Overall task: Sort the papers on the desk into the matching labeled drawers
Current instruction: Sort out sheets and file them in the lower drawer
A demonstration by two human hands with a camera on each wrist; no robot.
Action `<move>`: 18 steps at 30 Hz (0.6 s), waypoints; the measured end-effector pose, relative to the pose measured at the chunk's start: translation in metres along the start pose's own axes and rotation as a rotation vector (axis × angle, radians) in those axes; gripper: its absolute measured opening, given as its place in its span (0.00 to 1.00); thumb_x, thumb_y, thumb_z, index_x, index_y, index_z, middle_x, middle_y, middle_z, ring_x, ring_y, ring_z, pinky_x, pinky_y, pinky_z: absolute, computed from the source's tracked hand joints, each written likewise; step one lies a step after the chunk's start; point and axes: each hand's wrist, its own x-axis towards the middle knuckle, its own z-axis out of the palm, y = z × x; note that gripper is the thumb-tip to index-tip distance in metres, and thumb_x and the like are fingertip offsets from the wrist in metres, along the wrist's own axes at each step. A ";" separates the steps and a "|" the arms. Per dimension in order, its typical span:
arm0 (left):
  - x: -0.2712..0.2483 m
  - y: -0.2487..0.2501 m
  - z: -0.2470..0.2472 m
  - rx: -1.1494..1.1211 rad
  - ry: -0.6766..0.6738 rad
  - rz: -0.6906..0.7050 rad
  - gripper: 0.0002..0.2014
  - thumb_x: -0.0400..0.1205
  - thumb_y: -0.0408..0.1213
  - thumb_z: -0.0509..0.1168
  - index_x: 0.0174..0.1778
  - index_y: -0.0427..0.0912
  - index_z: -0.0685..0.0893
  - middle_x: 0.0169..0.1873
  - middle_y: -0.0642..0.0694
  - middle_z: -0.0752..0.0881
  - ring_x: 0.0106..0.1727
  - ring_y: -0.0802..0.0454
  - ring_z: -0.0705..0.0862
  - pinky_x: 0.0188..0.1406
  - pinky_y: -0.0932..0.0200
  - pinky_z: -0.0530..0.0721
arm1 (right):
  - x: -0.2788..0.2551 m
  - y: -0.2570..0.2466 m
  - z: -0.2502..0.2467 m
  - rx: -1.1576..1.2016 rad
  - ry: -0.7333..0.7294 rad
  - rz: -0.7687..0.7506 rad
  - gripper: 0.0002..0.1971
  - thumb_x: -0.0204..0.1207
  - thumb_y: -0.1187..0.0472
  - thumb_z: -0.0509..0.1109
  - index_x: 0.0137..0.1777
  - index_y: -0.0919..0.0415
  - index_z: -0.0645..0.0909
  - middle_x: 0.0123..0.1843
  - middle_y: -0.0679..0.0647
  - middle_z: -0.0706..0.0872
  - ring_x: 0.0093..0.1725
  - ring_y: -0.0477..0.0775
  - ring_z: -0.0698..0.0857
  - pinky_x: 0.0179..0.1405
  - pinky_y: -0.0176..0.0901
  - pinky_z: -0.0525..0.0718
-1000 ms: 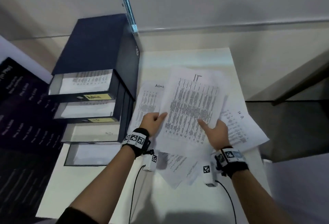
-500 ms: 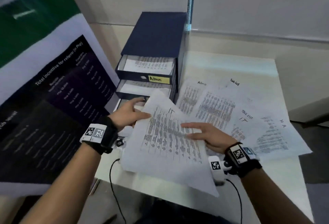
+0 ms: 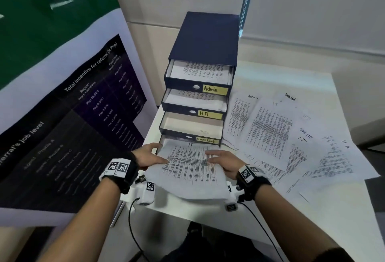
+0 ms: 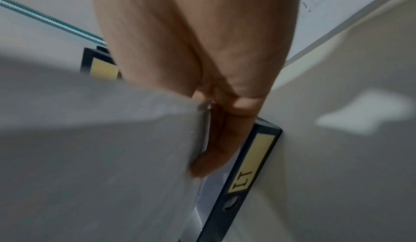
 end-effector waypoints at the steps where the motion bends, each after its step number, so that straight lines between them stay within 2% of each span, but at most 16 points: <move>1: 0.008 -0.007 0.003 -0.005 0.008 -0.003 0.37 0.62 0.50 0.83 0.68 0.51 0.79 0.56 0.42 0.88 0.52 0.46 0.89 0.58 0.52 0.87 | 0.002 0.002 0.002 0.033 0.046 0.006 0.17 0.77 0.73 0.72 0.63 0.59 0.86 0.67 0.66 0.85 0.61 0.62 0.88 0.68 0.58 0.82; 2: 0.016 -0.011 0.007 -0.022 0.033 0.005 0.36 0.58 0.53 0.83 0.64 0.53 0.83 0.59 0.38 0.88 0.55 0.40 0.89 0.62 0.46 0.86 | 0.001 0.004 0.003 0.069 0.059 0.022 0.17 0.77 0.72 0.72 0.65 0.61 0.84 0.64 0.67 0.87 0.60 0.63 0.88 0.68 0.58 0.82; 3: 0.024 -0.015 0.011 -0.037 0.079 0.022 0.31 0.60 0.53 0.83 0.60 0.54 0.86 0.60 0.33 0.87 0.58 0.35 0.87 0.64 0.43 0.84 | 0.000 0.008 0.003 0.099 0.036 0.047 0.19 0.77 0.71 0.73 0.67 0.63 0.83 0.62 0.66 0.88 0.62 0.64 0.88 0.68 0.58 0.82; 4: 0.027 -0.015 0.015 -0.049 0.132 0.040 0.23 0.66 0.49 0.82 0.57 0.53 0.88 0.61 0.31 0.86 0.61 0.31 0.84 0.65 0.43 0.83 | -0.004 0.012 0.002 0.113 -0.012 0.079 0.20 0.76 0.70 0.75 0.68 0.63 0.82 0.63 0.66 0.88 0.63 0.64 0.87 0.68 0.57 0.82; 6: 0.035 -0.017 0.021 -0.089 0.241 0.064 0.12 0.74 0.43 0.78 0.53 0.55 0.90 0.63 0.32 0.86 0.65 0.33 0.82 0.64 0.50 0.82 | -0.011 0.019 -0.003 0.094 -0.121 0.150 0.24 0.71 0.66 0.79 0.69 0.61 0.82 0.66 0.64 0.86 0.66 0.63 0.83 0.64 0.53 0.83; 8: 0.043 -0.018 0.028 -0.137 0.314 0.084 0.09 0.76 0.42 0.77 0.52 0.56 0.91 0.63 0.30 0.84 0.67 0.34 0.82 0.64 0.51 0.81 | -0.014 0.023 -0.006 0.101 -0.151 0.197 0.25 0.68 0.69 0.80 0.67 0.62 0.83 0.66 0.64 0.86 0.61 0.61 0.85 0.54 0.46 0.88; 10: 0.047 -0.017 0.032 -0.164 0.385 0.096 0.09 0.78 0.41 0.75 0.53 0.54 0.91 0.63 0.31 0.85 0.66 0.37 0.83 0.63 0.52 0.81 | -0.012 0.024 -0.005 0.177 -0.066 0.196 0.19 0.72 0.78 0.72 0.63 0.68 0.84 0.63 0.65 0.87 0.52 0.59 0.90 0.43 0.39 0.90; 12: 0.051 -0.015 0.031 -0.177 0.369 0.053 0.10 0.79 0.42 0.73 0.56 0.53 0.89 0.63 0.38 0.85 0.63 0.43 0.85 0.61 0.57 0.81 | -0.005 0.021 -0.001 0.219 0.046 0.154 0.16 0.76 0.83 0.65 0.61 0.71 0.83 0.61 0.67 0.86 0.48 0.59 0.90 0.39 0.37 0.90; 13: 0.054 -0.014 0.029 -0.168 0.315 0.033 0.12 0.79 0.42 0.73 0.58 0.51 0.88 0.62 0.40 0.85 0.60 0.45 0.87 0.60 0.57 0.82 | 0.002 0.020 0.000 0.235 0.096 0.133 0.16 0.76 0.83 0.65 0.60 0.72 0.83 0.61 0.68 0.86 0.48 0.60 0.90 0.39 0.37 0.90; 15: 0.057 -0.014 0.024 -0.181 0.189 0.008 0.13 0.78 0.36 0.74 0.59 0.44 0.88 0.56 0.42 0.88 0.46 0.47 0.91 0.53 0.55 0.89 | 0.015 0.017 0.006 0.230 0.164 0.094 0.16 0.76 0.83 0.66 0.60 0.70 0.84 0.62 0.71 0.85 0.50 0.64 0.89 0.43 0.41 0.91; 16: 0.058 -0.015 0.022 -0.155 0.170 0.013 0.12 0.78 0.32 0.74 0.58 0.42 0.89 0.54 0.43 0.89 0.40 0.48 0.92 0.50 0.54 0.91 | 0.022 0.016 0.009 0.207 0.201 0.074 0.15 0.76 0.82 0.67 0.59 0.69 0.85 0.61 0.71 0.86 0.49 0.64 0.90 0.46 0.44 0.91; 17: 0.060 -0.015 0.020 -0.086 0.193 0.027 0.12 0.78 0.31 0.74 0.57 0.42 0.90 0.54 0.43 0.89 0.40 0.47 0.92 0.50 0.53 0.91 | 0.028 0.014 0.013 0.168 0.241 0.051 0.15 0.76 0.81 0.67 0.58 0.68 0.85 0.60 0.70 0.86 0.47 0.63 0.90 0.47 0.44 0.91; 18: 0.063 -0.015 0.020 -0.002 0.237 0.049 0.12 0.78 0.31 0.73 0.56 0.42 0.90 0.56 0.43 0.89 0.45 0.47 0.92 0.55 0.54 0.89 | 0.034 0.012 0.018 0.118 0.285 0.021 0.14 0.76 0.80 0.68 0.58 0.68 0.86 0.59 0.69 0.87 0.43 0.60 0.91 0.44 0.42 0.91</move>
